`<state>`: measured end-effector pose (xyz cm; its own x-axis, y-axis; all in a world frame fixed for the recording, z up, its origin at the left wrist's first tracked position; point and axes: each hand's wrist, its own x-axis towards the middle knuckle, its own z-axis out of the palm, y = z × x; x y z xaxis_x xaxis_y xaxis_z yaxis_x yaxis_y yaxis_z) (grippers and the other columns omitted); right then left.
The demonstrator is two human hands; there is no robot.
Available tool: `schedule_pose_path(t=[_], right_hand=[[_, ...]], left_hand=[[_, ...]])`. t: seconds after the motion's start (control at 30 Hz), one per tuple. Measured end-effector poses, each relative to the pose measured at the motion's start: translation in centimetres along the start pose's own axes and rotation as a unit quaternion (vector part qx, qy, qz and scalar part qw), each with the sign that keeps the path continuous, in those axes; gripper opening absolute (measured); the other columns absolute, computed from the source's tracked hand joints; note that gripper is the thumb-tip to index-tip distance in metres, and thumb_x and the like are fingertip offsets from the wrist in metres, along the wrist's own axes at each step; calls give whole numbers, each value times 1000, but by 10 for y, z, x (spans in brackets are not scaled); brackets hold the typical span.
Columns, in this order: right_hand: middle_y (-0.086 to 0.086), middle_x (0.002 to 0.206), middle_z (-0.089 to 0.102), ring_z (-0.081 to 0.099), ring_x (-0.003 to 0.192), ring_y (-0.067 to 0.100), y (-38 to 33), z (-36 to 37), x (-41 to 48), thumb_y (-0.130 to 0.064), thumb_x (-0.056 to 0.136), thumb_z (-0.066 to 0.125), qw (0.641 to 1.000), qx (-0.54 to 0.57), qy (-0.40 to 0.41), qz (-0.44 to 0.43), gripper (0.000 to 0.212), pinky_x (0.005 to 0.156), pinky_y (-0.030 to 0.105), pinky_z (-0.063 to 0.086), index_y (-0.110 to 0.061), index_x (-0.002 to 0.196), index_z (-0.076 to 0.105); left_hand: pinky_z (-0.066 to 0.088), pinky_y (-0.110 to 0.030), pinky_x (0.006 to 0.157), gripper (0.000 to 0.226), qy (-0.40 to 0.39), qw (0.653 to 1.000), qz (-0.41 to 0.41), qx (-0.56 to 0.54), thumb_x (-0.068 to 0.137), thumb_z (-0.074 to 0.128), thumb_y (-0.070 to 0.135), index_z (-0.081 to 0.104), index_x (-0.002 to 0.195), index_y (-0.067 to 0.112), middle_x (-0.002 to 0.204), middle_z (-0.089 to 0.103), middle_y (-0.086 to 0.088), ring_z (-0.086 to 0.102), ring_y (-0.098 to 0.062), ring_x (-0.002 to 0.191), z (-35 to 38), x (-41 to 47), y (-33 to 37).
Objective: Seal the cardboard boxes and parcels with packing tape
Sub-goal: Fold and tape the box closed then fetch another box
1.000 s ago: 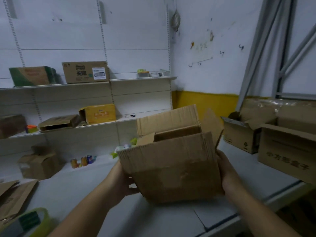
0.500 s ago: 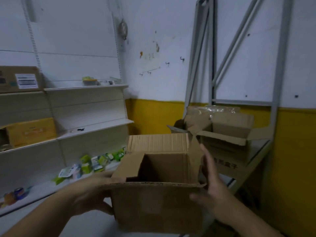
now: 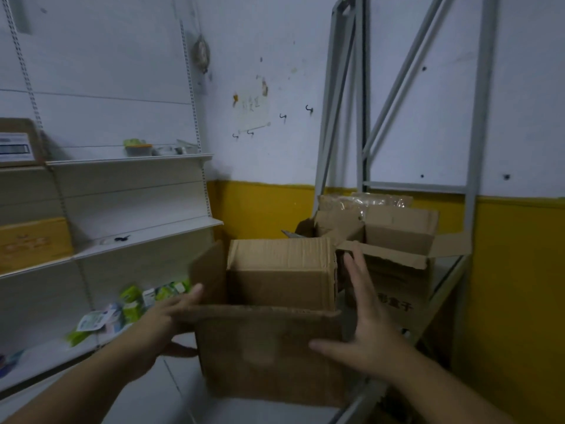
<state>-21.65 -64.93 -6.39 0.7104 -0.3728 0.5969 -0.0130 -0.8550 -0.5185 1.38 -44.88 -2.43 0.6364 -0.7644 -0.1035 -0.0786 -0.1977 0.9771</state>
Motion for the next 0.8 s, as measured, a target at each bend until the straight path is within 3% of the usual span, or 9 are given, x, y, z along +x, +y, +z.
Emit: schedule_pose_path(t=[0.07,0.13,0.2,0.27,0.3,0.47,0.63,0.8], right_hand=[[-35,147,-28,-19,140,-7,1,-10,17,-58,62,80,998,-47,-26,-21,119,116,42,6,-70,130,-17],[-35,150,-14,-13,142,-3,0,-7,31,-65,62,72,995,-74,-47,-40,105,116,50,16,-68,132,-6],[-30,150,-2,-11,143,0,-1,7,41,-66,66,64,992,-108,-30,-59,89,114,51,24,-61,132,6],[-21,150,4,-11,143,6,-1,28,52,-61,71,63,989,-135,2,-56,81,114,48,24,-50,132,11],[-18,150,5,-11,143,9,1,37,57,-57,73,63,989,-143,12,-47,79,115,48,22,-47,133,12],[-11,155,4,-13,144,16,18,60,90,-49,80,60,982,-189,1,-13,76,118,49,12,-39,142,16],[-9,157,0,-12,145,18,32,58,111,-47,86,54,971,-232,-47,25,76,117,55,8,-37,148,12],[-12,158,-3,-11,146,18,47,52,124,-49,90,47,955,-278,-83,65,69,116,58,2,-25,150,22]], left_hand=[[54,-49,78,30,19,1000,4,-8,94,43,43,63,101,21,105,66,-7,63,-27,98,-1,17,6],[55,-48,76,28,28,999,-14,-25,98,44,33,65,104,15,106,67,-9,64,-30,98,-4,39,9],[54,-48,75,32,46,994,-32,-95,98,45,30,64,99,5,87,69,-9,64,-29,85,-6,64,8],[50,-45,74,34,54,981,-43,-181,98,44,35,60,91,6,66,58,-6,53,-22,66,0,84,12],[48,-43,74,34,60,974,-42,-213,98,43,37,59,90,8,67,55,-6,50,-21,63,6,92,12],[46,-46,81,31,131,975,-51,-171,100,41,35,49,122,14,113,54,-11,54,-27,95,28,112,-2],[45,-47,94,19,52,991,-81,-93,100,43,31,56,103,18,109,56,-6,54,-29,104,38,107,-9],[51,-41,86,41,23,995,-88,-30,98,48,31,44,136,15,124,56,-9,57,-28,109,32,104,-17]])
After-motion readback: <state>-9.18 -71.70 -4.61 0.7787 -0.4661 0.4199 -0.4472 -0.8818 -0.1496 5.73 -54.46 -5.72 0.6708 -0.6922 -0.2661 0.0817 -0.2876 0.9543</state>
